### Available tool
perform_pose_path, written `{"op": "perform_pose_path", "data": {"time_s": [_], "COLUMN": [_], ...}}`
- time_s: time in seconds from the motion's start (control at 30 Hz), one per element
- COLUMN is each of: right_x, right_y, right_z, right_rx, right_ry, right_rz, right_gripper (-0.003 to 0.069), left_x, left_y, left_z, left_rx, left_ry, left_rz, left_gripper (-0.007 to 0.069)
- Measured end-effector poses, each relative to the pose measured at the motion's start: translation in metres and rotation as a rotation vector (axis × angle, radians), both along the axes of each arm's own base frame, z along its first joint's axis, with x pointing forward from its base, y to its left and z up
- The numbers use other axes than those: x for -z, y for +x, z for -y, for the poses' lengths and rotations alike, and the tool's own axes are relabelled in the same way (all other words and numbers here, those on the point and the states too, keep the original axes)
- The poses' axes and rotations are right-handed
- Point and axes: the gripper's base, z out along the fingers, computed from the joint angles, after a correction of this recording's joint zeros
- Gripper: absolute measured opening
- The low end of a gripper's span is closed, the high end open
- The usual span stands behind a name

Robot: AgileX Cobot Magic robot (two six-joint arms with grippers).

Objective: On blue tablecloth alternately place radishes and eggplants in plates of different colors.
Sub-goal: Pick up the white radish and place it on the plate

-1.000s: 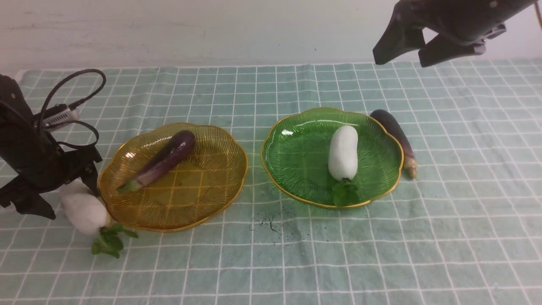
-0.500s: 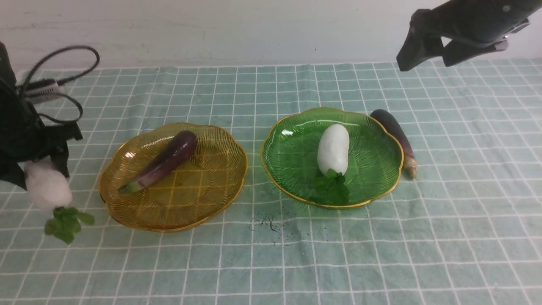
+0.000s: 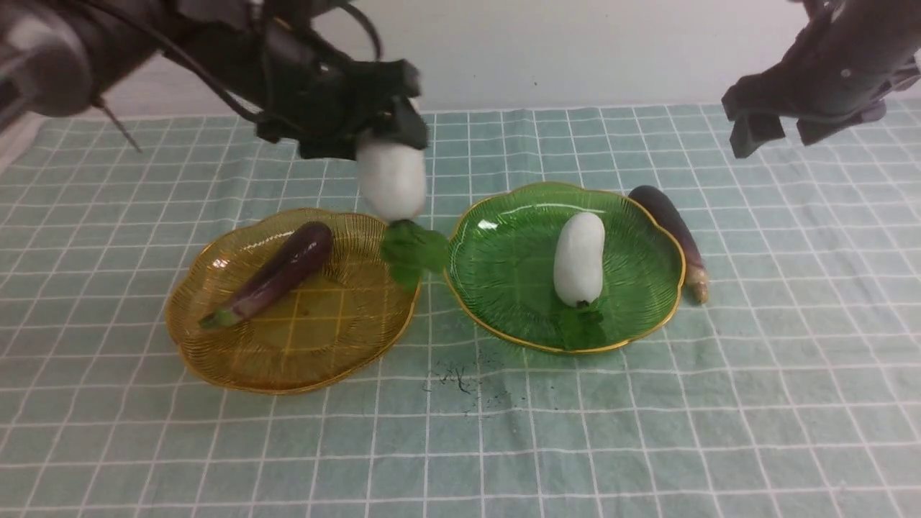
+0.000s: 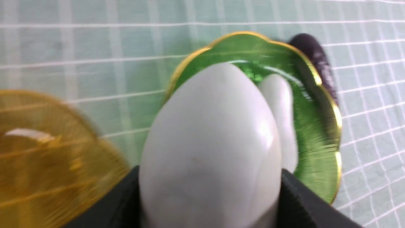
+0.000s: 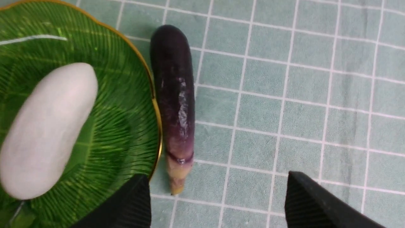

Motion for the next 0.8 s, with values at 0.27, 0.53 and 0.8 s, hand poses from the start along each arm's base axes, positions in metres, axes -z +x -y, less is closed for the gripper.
{"op": "perform_pose_path", "data": {"time_s": [0.27, 0.53, 0.8], "right_x": [0.057, 0.096, 0.124], "right_y": [0.033, 0.058, 0.068], "right_z": [-0.005, -0.014, -0.02], "right_rx": [0.01, 0.05, 0.083], "right_ry": [0.047, 0.167, 0.25], "right_rz": [0.013, 0.099, 0.094], "right_gripper": [0.0516, 0.0516, 0.0516], "left_x": [0.077, 0.1, 0.099], "left_y": [0.018, 0.027, 0.028], "left_z": [0.06, 0.065, 0.065], "left_rx": [0.025, -0.014, -0.017], "left_ry": [0.008, -0.02, -0.022], "left_rz": [-0.004, -0.013, 0.003], "left_gripper": [0.0425, 0.0425, 0.0437]}}
